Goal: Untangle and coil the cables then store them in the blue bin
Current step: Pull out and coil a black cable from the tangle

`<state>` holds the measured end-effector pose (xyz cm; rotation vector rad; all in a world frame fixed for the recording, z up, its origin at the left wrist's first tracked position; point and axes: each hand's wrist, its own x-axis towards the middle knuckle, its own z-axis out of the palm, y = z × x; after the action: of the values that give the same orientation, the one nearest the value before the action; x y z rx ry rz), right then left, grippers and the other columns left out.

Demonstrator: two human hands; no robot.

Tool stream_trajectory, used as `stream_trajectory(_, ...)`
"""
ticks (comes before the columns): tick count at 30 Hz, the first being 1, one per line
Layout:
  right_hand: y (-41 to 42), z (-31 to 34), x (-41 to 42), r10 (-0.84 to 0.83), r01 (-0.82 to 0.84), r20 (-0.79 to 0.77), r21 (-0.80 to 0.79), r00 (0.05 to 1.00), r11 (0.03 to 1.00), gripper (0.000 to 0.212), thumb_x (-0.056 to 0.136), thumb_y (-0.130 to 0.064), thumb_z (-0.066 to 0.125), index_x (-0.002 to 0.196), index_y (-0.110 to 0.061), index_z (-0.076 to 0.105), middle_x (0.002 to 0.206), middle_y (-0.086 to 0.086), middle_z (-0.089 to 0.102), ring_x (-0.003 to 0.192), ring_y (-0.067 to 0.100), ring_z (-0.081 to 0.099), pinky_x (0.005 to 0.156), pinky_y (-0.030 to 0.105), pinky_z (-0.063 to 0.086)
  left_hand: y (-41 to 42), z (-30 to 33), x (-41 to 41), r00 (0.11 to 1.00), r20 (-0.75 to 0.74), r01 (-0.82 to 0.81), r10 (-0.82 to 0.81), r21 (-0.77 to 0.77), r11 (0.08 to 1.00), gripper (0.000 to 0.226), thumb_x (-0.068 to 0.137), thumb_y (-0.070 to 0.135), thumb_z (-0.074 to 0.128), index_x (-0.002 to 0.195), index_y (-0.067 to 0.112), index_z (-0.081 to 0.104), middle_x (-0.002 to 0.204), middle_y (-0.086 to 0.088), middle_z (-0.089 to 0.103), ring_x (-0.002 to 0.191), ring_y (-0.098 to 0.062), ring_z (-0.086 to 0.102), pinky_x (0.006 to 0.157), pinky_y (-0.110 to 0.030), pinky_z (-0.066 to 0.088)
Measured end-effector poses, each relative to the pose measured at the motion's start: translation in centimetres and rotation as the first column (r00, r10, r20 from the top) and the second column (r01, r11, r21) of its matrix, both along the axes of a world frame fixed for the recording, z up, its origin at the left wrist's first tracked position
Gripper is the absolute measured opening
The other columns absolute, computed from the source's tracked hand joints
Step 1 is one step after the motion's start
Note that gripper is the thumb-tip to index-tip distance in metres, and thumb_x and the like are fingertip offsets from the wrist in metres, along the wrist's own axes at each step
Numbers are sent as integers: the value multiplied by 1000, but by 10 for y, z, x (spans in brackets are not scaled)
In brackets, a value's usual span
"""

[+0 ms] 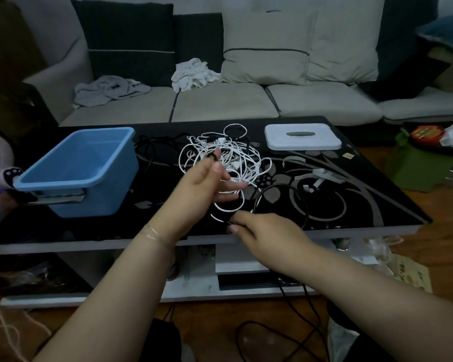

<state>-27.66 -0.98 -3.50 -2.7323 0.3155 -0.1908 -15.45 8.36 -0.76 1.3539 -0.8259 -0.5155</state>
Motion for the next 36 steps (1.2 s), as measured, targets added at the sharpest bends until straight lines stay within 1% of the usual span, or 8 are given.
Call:
stream_trajectory(4, -9, 9, -1, 51, -42, 91, -105, 994, 994, 20, 99, -43, 37, 110, -34, 52, 97, 1, 64, 93, 25, 59, 64, 33, 36, -1, -4, -2, 953, 296, -16, -62, 254, 967, 26, 102, 12, 39, 81, 15, 54, 133, 10, 55, 81, -15, 66, 66, -17, 51)
stream_trajectory(9, -18, 9, -2, 134, -77, 224, -245, 965, 966, 44, 92, -53, 21, 102, -26, 55, 93, -1, 63, 85, 25, 62, 60, 33, 40, -3, -8, -6, 887, 430, -8, -169, 381, 925, 32, 102, 12, 40, 80, 29, 57, 68, 23, 63, 63, 5, 56, 62, -15, 45)
stream_trajectory(13, -22, 17, -3, 113, -2, 300, -346, 947, 938, 47, 90, -55, 27, 100, -23, 61, 81, -2, 66, 72, 24, 65, 55, 26, 29, -4, -7, -7, 907, 359, 55, -219, 416, 908, 34, 104, 19, 35, 73, 17, 50, 57, -3, 55, 47, -12, 49, 48, -20, 37)
stream_trajectory(19, -38, 28, -1, 29, 84, 379, -278, 925, 957, 49, 80, -68, 48, 85, -21, 63, 79, -2, 65, 77, 24, 63, 61, 27, 28, -7, -4, -10, 956, -47, 289, -290, 328, 899, 49, 103, 40, 28, 64, 14, 42, 48, 4, 31, 42, -8, 20, 43, -21, 14)
stream_trajectory(25, -47, 26, 4, 138, -47, 289, -301, 947, 952, 53, 79, -67, 34, 85, -20, 59, 82, -2, 56, 86, 21, 54, 72, 27, 26, -2, -8, -1, 908, -224, 410, -353, 317, 855, 44, 100, 37, 33, 67, 10, 44, 43, 7, 23, 37, -5, 14, 42, -14, 12)
stream_trajectory(30, -62, 36, 2, 3, 57, 295, -195, 955, 979, 40, 77, -62, 56, 78, -22, 53, 63, -12, 45, 70, 10, 41, 61, 31, 23, 5, -3, 1, 824, -412, 509, -388, 238, 827, 49, 90, 42, 39, 89, 5, 71, 42, 9, 20, 32, -2, 17, 37, -15, 13)
stream_trajectory(33, -68, 30, 2, -50, 66, 298, -46, 953, 997, 28, 82, -56, 56, 76, -29, 52, 66, -13, 51, 67, 7, 43, 58, 15, 30, 4, -2, 6, 736, -562, 509, -376, 94, 856, 41, 89, 40, 42, 65, 15, 65, 40, 11, 26, 30, 1, 22, 31, -13, 15)
stream_trajectory(36, -73, 23, 5, -102, 94, 221, 45, 970, 995, 26, 89, -49, 53, 76, -26, 54, 67, -9, 54, 68, 10, 49, 61, 26, 37, 4, -3, 10, 653, -640, 514, -405, -18, 858, 44, 92, 41, 36, 58, 21, 56, 47, 8, 43, 30, 3, 27, 30, -9, 19)
